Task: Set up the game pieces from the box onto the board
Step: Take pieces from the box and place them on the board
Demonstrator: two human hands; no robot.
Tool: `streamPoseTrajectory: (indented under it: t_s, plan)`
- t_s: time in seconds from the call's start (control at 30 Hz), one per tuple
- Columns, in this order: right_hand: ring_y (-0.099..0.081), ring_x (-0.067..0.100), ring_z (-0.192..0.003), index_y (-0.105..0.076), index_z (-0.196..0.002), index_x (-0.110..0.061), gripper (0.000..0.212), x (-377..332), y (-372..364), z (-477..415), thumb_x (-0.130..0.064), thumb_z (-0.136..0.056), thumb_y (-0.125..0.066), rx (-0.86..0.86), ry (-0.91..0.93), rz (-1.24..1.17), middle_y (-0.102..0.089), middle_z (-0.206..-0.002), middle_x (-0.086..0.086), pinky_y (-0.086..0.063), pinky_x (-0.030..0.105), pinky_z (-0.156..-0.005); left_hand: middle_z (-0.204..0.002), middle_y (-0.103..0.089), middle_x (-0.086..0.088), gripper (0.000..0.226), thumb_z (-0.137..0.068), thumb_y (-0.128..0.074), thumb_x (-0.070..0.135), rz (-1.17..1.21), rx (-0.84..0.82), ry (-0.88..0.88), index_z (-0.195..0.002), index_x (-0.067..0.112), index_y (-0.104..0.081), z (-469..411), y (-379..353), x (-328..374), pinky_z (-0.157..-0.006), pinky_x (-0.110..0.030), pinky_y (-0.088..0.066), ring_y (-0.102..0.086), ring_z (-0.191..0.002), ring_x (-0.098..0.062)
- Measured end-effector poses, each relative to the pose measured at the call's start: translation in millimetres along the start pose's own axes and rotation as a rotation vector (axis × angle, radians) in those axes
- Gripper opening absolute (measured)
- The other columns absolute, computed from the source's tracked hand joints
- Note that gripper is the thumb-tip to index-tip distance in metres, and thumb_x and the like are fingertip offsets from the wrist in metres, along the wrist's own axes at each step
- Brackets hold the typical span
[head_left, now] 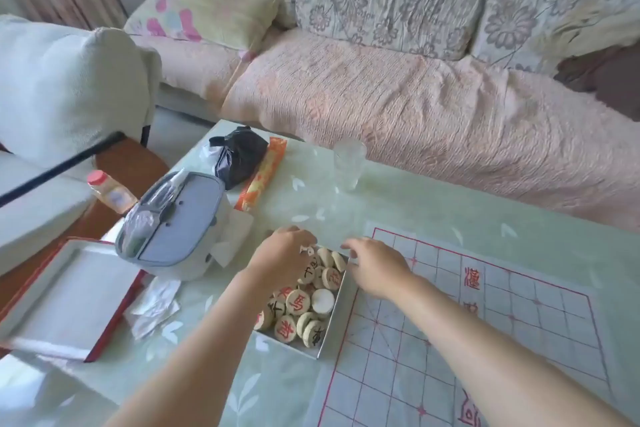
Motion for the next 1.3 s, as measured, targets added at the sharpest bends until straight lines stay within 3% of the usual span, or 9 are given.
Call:
streamPoseTrajectory:
  t_s: [0.17,0.27,0.5,0.63,0.77,0.9,1.0,1.17,1.3]
  plan:
    - [-0.061,0.017,-0.108,-0.059,-0.129,-0.027,0.045,23,-42,-32,-0.056,-0.096,-0.047,0.120,-0.051,0.018,-0.061,-0.122,-0.007,-0.050,0.032,-0.083,-0.114,-0.052,0.010,0.036,-0.084,-0.050,0.035,-0.204,0.053,-0.067,-0.118,0.041,-0.061,-10,-35,-19,-0.093,-0.031,-0.039,-0.042,-0.108,-0.017]
    - [-0.062,0.015,-0.092,-0.066,-0.102,-0.031,0.033,28,-63,-40,-0.058,-0.091,-0.051,0.243,-0.047,-0.003,-0.060,-0.102,-0.011,-0.051,0.032,-0.074,-0.111,-0.051,0.014,0.034,-0.081,-0.048,0.048,-0.369,0.196,-0.121,-0.112,0.043,-0.061,-8,-51,-32,-0.095,-0.030,-0.029,-0.042,-0.109,-0.016]
    - [-0.057,0.010,-0.081,-0.062,-0.079,-0.029,0.026,36,-86,-47,-0.055,-0.086,-0.061,0.467,-0.037,-0.174,-0.059,-0.088,-0.014,-0.048,0.029,-0.068,-0.112,-0.050,0.017,0.032,-0.079,-0.054,0.056,-0.360,0.352,-0.199,-0.105,0.043,-0.065,-3,-70,-42,-0.092,-0.029,-0.025,-0.039,-0.109,-0.014]
    - [-0.055,0.006,-0.080,-0.062,-0.082,-0.029,0.010,38,-85,-23,-0.034,-0.084,-0.071,0.581,0.056,-0.264,-0.060,-0.090,-0.014,-0.045,0.027,-0.067,-0.110,-0.056,0.017,0.024,-0.083,-0.057,0.047,-0.289,0.419,-0.169,-0.106,0.042,-0.061,11,-79,-46,-0.089,-0.028,-0.029,-0.045,-0.107,-0.013]
    - [-0.060,0.002,-0.080,-0.066,-0.086,-0.021,0.011,44,-92,27,-0.015,-0.083,-0.075,0.663,0.189,-0.264,-0.059,-0.091,-0.013,-0.046,0.017,-0.067,-0.111,-0.058,0.012,0.022,-0.085,-0.064,0.024,-0.039,0.482,-0.207,-0.104,0.034,-0.066,36,-87,-43,-0.083,-0.028,-0.040,-0.056,-0.098,-0.015]
    - [-0.062,0.003,-0.086,-0.067,-0.085,-0.016,0.012,51,-111,84,-0.010,-0.083,-0.078,0.625,0.255,-0.202,-0.064,-0.097,-0.009,-0.050,0.018,-0.071,-0.109,-0.055,0.012,0.023,-0.089,-0.061,0.017,0.235,0.413,-0.214,-0.107,0.031,-0.067,68,-87,-24,-0.069,-0.014,-0.039,-0.051,-0.091,-0.008]
    - [-0.061,0.003,-0.091,-0.065,-0.084,-0.019,0.018,58,-122,120,-0.006,-0.081,-0.077,0.576,0.233,-0.141,-0.063,-0.104,-0.008,-0.049,0.015,-0.076,-0.112,-0.056,0.007,0.027,-0.091,-0.055,0.015,0.261,0.351,-0.220,-0.112,0.028,-0.067,89,-92,-12,-0.080,-0.024,-0.041,-0.052,-0.100,-0.014]
    - [-0.058,-0.005,-0.092,-0.066,-0.092,-0.015,0.021,74,-143,164,-0.002,-0.080,-0.076,0.483,0.180,-0.085,-0.058,-0.103,-0.020,-0.040,0.004,-0.075,-0.109,-0.064,0.001,0.031,-0.094,-0.051,0.016,0.282,0.243,-0.240,-0.121,0.024,-0.064,123,-107,21,-0.075,-0.022,-0.043,-0.056,-0.086,-0.015]
    - [-0.060,-0.001,-0.091,-0.066,-0.090,-0.023,0.020,89,-153,194,-0.009,-0.081,-0.078,0.452,0.119,-0.092,-0.063,-0.100,-0.015,-0.043,0.009,-0.076,-0.097,-0.064,0.004,0.024,-0.092,-0.057,0.019,0.361,0.094,-0.253,-0.113,0.027,-0.067,148,-133,35,-0.070,-0.026,-0.055,-0.065,-0.083,-0.015]
Point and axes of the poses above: each hand's wrist, its own z-axis away from the middle knuckle, its own y-axis out of the back of the hand, x = y × z, the point moved 1 cm from there along -z, towards the middle knuckle
